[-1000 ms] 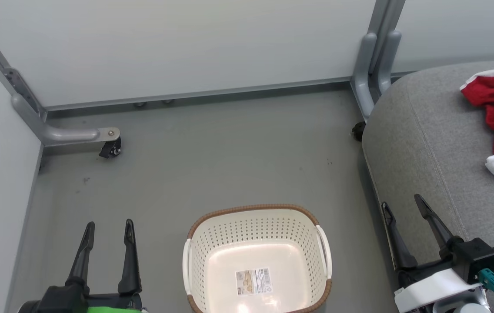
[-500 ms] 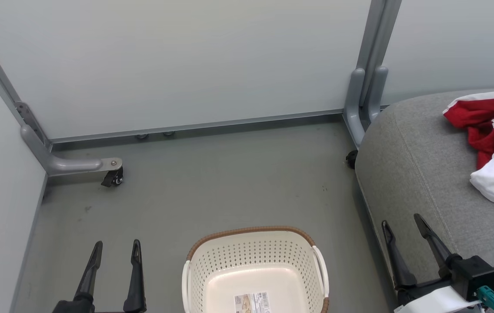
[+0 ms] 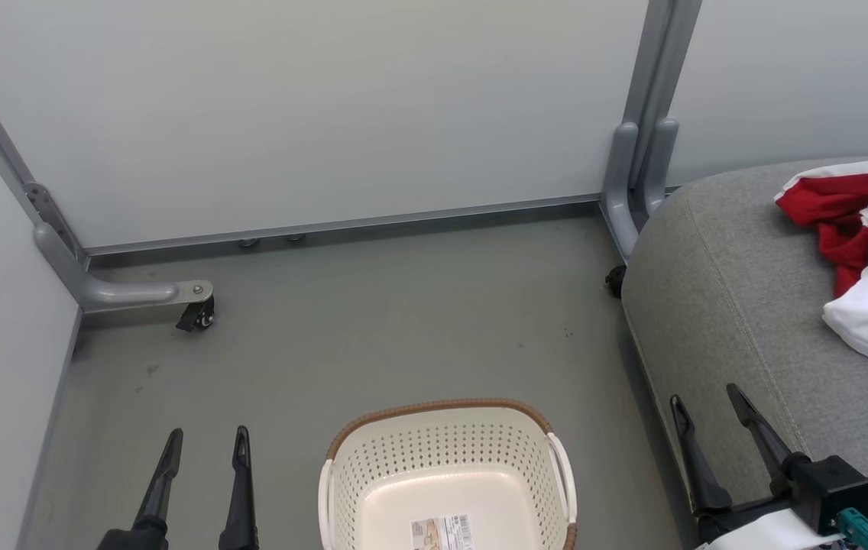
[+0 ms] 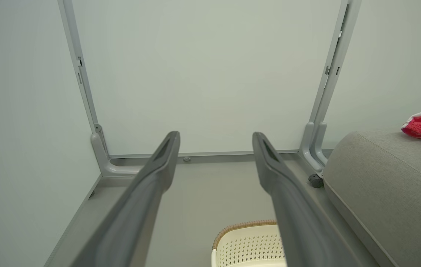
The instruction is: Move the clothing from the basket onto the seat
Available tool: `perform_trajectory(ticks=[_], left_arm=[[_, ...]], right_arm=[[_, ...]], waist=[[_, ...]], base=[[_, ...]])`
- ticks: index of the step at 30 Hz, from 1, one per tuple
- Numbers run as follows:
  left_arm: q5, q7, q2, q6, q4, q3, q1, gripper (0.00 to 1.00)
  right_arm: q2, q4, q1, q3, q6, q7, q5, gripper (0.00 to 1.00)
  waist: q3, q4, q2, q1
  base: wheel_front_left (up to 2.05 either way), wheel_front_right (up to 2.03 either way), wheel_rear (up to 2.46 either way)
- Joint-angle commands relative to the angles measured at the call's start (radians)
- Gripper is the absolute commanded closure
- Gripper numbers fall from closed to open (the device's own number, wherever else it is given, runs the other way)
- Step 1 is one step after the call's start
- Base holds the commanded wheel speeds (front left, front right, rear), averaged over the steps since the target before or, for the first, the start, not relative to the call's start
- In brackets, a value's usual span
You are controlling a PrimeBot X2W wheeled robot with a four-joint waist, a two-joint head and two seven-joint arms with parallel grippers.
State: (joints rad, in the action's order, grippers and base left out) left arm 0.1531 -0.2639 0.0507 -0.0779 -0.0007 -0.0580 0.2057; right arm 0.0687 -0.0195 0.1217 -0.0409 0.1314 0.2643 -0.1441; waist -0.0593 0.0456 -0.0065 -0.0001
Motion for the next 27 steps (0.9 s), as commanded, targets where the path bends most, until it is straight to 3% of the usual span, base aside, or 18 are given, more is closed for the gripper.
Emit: perform_trajectory(ticks=[1, 2, 3, 7, 27], left_arm=[[-0.014, 0.0, 0.0, -0.002, -0.001, 0.002, 0.006, 0.0], [-0.02, 0.0, 0.0, -0.006, 0.001, -0.001, 0.005, 0.0], [-0.013, 0.0, 0.0, -0.002, 0.005, -0.003, 0.0, 1.0], [0.007, 0.002, -0.001, -0.003, 0.033, -0.008, 0.0, 1.0], [0.401, 0.077, 0.021, -0.014, 0.086, 0.012, -0.084, 1.0]], right_arm=[[0.003, -0.003, 0.012, 0.0, -0.001, 0.0, 0.006, 0.0], [0.003, -0.003, 0.013, 0.0, -0.001, 0.0, 0.006, 0.0], [0.0, -0.004, 0.001, -0.002, 0.0, 0.0, 0.001, 1.0], [-0.004, -0.03, 0.006, -0.005, 0.0, -0.003, -0.021, 1.0], [0.011, -0.08, -0.058, 0.014, 0.0, -0.08, -0.41, 1.0]], waist=[[0.002, -0.001, 0.0065, 0.0001], [0.003, -0.001, 0.0065, 0.0001], [0.003, -0.001, 0.0, 0.0001], [0.003, -0.002, 0.0001, 0.0001], [0.012, -0.009, 0.0011, 0.0001]], base=[[0.0, 0.0, 0.0], [0.0, 0.0, 0.0], [0.0, 0.0, 0.0], [0.0, 0.0, 0.0], [0.0, 0.0, 0.0]])
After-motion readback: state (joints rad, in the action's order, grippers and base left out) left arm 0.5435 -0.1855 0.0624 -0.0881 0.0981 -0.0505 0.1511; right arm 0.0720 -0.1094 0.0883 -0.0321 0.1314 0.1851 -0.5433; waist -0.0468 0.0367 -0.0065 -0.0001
